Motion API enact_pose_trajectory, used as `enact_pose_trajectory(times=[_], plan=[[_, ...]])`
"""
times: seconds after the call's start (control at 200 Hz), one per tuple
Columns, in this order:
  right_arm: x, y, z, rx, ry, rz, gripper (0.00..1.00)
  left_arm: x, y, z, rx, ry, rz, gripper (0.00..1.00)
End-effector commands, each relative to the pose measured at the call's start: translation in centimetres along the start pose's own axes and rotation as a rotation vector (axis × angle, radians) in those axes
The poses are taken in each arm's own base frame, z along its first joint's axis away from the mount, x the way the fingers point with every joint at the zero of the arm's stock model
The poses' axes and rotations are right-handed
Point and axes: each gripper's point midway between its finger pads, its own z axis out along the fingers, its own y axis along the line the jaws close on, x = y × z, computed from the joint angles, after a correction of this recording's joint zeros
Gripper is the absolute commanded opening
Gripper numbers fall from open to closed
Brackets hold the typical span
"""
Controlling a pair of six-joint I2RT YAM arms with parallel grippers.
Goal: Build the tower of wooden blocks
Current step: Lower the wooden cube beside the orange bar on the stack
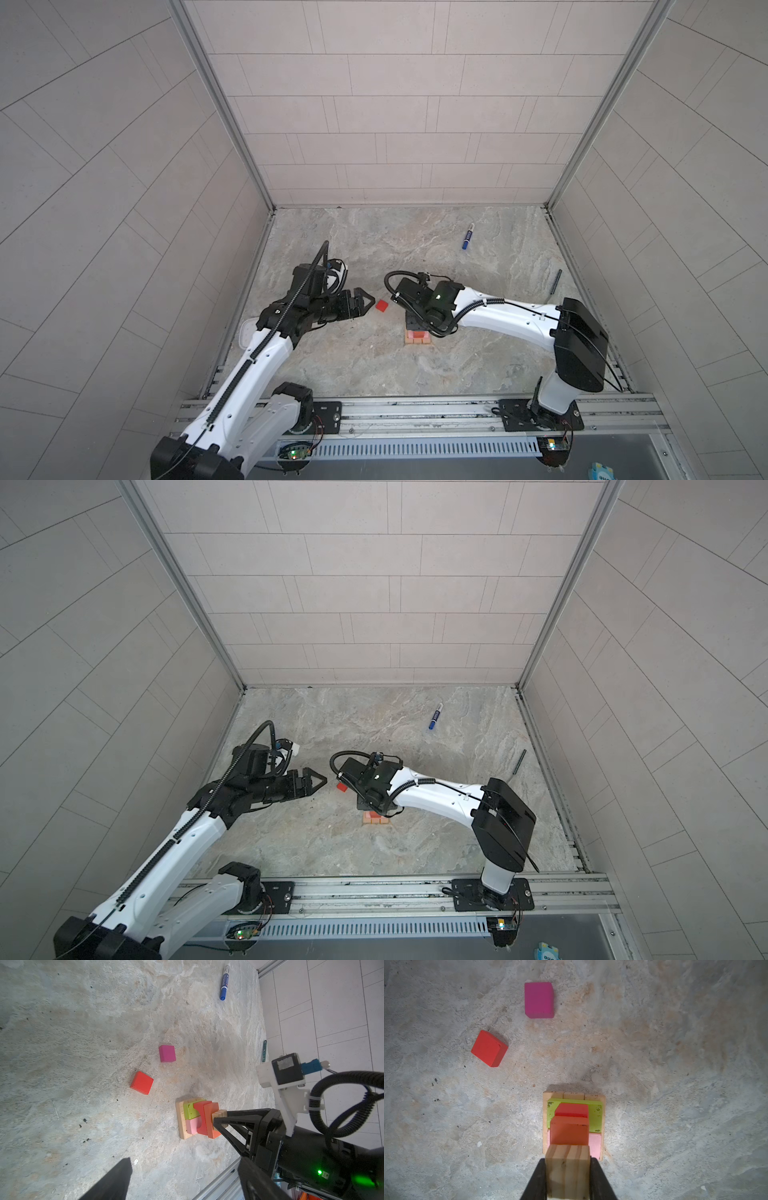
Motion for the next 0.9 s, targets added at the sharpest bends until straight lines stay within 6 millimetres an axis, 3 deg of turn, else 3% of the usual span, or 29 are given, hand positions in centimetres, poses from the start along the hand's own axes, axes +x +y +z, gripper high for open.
enact_pose_trajectory(times=[0.0,0.395,0.716,0.891], plan=[[-0.05,-0.47,0.08,0.016,-0.002,0.013,0.25,0.41,-0.08,0.04,0.005,0.014,0.009,0.87],[-0.04,-0.83,0.21,0.030,-0.005,0.012,0.26,0.43,-0.09,0.04,0.006,0.015,0.009,0.87],[0.00,-0.24,0.19,0.004,0.004,0.005,0.36,0.43,-0.05,0.02,0.004,0.014,0.008,0.87],[0.08,-0.33,0.23,0.006,0.005,0.005,0.37,0.46,-0.04,0.02,0.003,0.015,0.008,0.87]])
